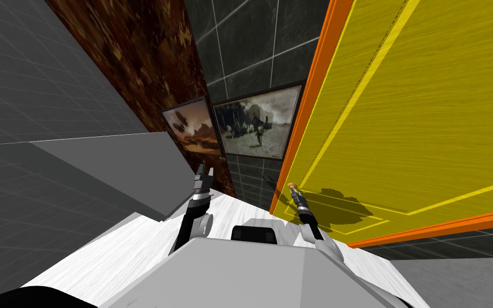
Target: Pull the door open
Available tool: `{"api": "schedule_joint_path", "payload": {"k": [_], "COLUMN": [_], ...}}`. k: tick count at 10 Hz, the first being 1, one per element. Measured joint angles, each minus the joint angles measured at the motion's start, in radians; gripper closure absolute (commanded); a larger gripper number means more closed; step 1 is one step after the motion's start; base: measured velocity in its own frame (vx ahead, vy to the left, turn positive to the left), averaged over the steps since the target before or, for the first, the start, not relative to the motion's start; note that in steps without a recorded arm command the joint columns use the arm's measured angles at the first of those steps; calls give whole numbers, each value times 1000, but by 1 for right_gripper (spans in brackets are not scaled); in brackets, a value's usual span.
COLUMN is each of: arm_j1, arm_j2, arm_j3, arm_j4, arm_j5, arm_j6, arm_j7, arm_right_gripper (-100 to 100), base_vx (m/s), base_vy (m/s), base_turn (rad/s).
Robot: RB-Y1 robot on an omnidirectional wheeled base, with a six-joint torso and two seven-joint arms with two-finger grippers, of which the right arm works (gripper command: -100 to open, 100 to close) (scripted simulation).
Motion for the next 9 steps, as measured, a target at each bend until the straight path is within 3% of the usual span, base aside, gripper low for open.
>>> {"api": "schedule_joint_path", "payload": {"k": [9], "arm_j1": [-2], "arm_j2": [-10], "arm_j3": [16], "arm_j4": [8], "arm_j5": [-53], "arm_j6": [-6], "arm_j7": [-209], "arm_right_gripper": [100], "base_vx": [-31], "base_vy": [-11], "base_turn": [43]}}
